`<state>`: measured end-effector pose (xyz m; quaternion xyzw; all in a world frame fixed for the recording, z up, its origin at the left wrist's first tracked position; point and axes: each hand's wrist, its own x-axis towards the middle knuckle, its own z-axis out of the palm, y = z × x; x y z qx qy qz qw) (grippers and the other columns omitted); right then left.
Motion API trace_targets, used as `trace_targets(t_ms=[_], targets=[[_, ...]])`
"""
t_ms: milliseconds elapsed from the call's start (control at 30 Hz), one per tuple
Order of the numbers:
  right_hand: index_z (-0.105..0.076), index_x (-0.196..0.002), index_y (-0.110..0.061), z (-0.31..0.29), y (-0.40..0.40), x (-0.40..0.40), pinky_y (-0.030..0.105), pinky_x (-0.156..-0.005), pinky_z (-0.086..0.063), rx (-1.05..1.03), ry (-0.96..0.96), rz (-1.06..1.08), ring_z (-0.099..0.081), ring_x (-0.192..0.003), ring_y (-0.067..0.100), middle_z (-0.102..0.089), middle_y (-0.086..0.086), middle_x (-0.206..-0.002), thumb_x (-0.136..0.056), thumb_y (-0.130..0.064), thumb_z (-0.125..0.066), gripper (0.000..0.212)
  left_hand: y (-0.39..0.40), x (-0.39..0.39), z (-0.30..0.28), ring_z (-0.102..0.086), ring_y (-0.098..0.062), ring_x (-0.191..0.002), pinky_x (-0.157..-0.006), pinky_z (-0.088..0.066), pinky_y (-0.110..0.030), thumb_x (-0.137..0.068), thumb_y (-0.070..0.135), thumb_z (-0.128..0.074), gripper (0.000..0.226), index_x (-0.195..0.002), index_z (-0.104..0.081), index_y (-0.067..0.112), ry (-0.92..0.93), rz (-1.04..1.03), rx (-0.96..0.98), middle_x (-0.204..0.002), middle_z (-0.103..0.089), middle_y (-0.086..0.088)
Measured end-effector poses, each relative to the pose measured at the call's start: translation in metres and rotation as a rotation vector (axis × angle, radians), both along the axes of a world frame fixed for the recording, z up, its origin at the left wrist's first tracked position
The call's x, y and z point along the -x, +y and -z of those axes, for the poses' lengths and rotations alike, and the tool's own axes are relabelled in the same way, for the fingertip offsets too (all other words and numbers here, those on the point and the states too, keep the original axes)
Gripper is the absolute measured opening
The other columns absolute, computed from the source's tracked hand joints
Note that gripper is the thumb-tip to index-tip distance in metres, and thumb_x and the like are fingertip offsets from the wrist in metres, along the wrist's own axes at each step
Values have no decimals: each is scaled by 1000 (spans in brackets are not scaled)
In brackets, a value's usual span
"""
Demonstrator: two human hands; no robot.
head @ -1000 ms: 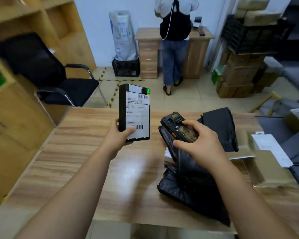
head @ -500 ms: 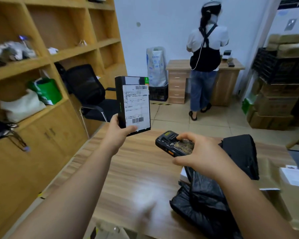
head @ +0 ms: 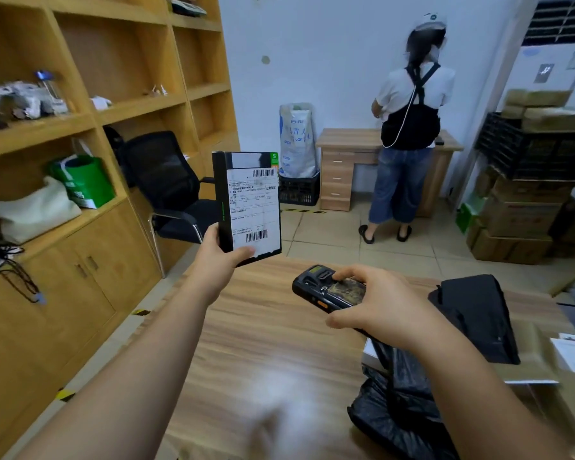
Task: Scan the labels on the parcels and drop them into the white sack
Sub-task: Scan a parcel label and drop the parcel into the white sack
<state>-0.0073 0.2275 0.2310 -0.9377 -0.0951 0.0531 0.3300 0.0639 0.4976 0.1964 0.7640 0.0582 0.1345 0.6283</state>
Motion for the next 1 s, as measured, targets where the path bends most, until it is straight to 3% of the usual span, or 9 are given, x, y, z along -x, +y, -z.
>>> trace_targets(t_ms=[67, 233, 367, 467, 533, 633, 733, 867, 1000], targets=[[-55, -119, -47, -2, 12, -4, 36, -73, -59, -14, -34, 31, -63, -79, 5, -62, -15, -97, -62, -45, -84, 64, 13, -8, -2, -62, -16, -109, -94, -50, -37, -85, 8, -72, 47, -122, -47, 20, 7, -11, 39, -114, -64, 7], [-56, -120, -47, 4, 38, -16, 27, -65, -50, -141, -145, 159, -62, -83, 4, -61, -17, -108, -64, -46, -85, 64, 37, -27, -1, -64, -14, -106, -93, -52, -37, -84, 40, -75, 51, -124, -50, 20, 36, 23, 54, -115, -65, 8], [-57, -124, -43, 19, 46, -14, 28, -81, -51, -170, -251, 283, -57, -100, 4, -59, -15, -114, -65, -44, -86, 66, 38, -40, 4, -62, -5, -96, -72, -49, -22, -87, 21, -73, 41, -119, -47, 23, 86, 183, 22, -110, -63, 9], [-57, -124, -41, 33, 43, 1, 16, -78, -45, -167, -294, 396, -53, -97, 1, -55, -18, -111, -67, -41, -86, 64, 22, -47, 13, -60, -4, -92, -69, -46, -24, -87, 23, -72, 38, -116, -48, 22, 91, 243, -54, -110, -64, 7], [-57, -123, -41, 42, 35, 18, 14, -79, -42, -183, -303, 488, -51, -97, -1, -50, -27, -107, -69, -37, -87, 62, -1, -50, 20, -62, -7, -93, -70, -48, -27, -83, 26, -76, 44, -117, -48, 20, 115, 318, -15, -109, -64, 8], [-56, -123, -41, 54, 9, 57, 23, -90, -45, -157, -307, 638, -52, -106, 2, -51, -26, -112, -71, -37, -86, 60, -51, -49, 32, -68, -13, -93, -70, -53, -28, -75, 28, -84, 54, -116, -51, 19, 171, 522, -3, -108, -67, 6], [-54, -119, -49, 61, -28, 105, 22, -91, -44, -118, -317, 839, -54, -107, -1, -55, -23, -116, -70, -42, -85, 59, -116, -33, 41, -70, -9, -88, -66, -54, -26, -73, 30, -86, 49, -111, -54, 22, 175, 757, -85, -103, -70, 10], [-59, -122, -39, 58, -71, 182, 28, -92, -48, -78, -382, 1119, -52, -102, -3, -52, -34, -107, -70, -35, -87, 59, -204, 18, 38, -70, -8, -85, -67, -53, -25, -78, 30, -83, 39, -107, -57, 25, 199, 1022, -41, -99, -71, 11], [-57, -119, -43, 55, -111, 263, 38, -97, -51, -70, -437, 1358, -58, -108, 10, -60, -16, -114, -69, -39, -87, 59, -286, 81, 32, -71, -13, -88, -70, -57, -30, -79, 28, -80, 34, -105, -57, 26, 300, 1203, 54, -106, -71, 4]])
